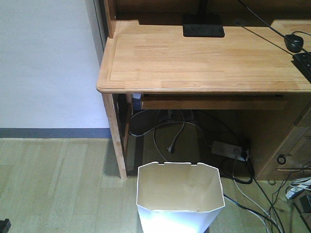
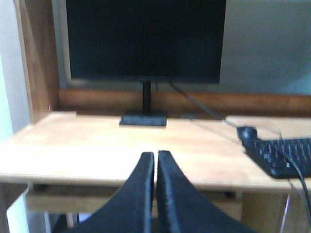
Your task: Move trash bin to bedside with robot
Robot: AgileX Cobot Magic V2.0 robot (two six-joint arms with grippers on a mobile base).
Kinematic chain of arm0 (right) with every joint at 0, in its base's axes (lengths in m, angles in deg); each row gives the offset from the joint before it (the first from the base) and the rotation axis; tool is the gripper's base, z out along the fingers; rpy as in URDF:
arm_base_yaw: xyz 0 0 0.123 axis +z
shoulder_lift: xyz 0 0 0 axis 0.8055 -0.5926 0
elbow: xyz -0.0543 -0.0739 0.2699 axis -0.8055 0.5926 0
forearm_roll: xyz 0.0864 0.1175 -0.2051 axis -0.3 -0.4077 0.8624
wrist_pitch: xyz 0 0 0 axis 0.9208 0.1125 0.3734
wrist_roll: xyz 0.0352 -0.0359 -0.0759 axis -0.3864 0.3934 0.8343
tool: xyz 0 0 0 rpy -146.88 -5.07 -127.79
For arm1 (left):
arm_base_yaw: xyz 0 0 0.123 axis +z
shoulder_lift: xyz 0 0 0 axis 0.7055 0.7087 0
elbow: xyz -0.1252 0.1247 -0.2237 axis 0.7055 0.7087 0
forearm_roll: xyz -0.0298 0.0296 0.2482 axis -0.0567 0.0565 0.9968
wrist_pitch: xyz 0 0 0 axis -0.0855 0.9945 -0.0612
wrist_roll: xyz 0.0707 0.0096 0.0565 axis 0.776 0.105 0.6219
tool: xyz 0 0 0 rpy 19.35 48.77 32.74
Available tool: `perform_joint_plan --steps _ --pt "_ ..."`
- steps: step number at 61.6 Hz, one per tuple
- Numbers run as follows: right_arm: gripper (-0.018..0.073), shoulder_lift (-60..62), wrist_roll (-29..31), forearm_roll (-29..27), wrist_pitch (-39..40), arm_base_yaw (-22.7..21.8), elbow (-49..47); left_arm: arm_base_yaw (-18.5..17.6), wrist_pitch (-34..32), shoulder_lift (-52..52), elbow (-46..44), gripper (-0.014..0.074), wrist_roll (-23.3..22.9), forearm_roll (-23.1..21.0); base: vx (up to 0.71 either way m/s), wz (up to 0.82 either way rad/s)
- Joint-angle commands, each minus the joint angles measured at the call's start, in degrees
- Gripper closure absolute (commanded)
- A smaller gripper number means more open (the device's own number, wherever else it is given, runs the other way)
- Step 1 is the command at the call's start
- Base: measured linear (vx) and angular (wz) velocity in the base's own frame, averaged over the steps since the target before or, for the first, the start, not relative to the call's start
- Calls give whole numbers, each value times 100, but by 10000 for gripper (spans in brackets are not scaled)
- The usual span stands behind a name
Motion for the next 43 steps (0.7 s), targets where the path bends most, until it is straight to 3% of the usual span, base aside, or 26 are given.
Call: perform_joint_plan --steps 1,29,43 --pt "567 -26 -5 23 229 -7 -316 -2 -396 -117 101 603 -27 0 0 0" --pt "567 -2393 -6 -73 -789 -7 -1716 -2 -396 -117 101 603 -27 0 0 0" --pt "567 -3078 -6 -393 -738 -7 -1889 -2 -396 -117 101 603 -27 0 0 0"
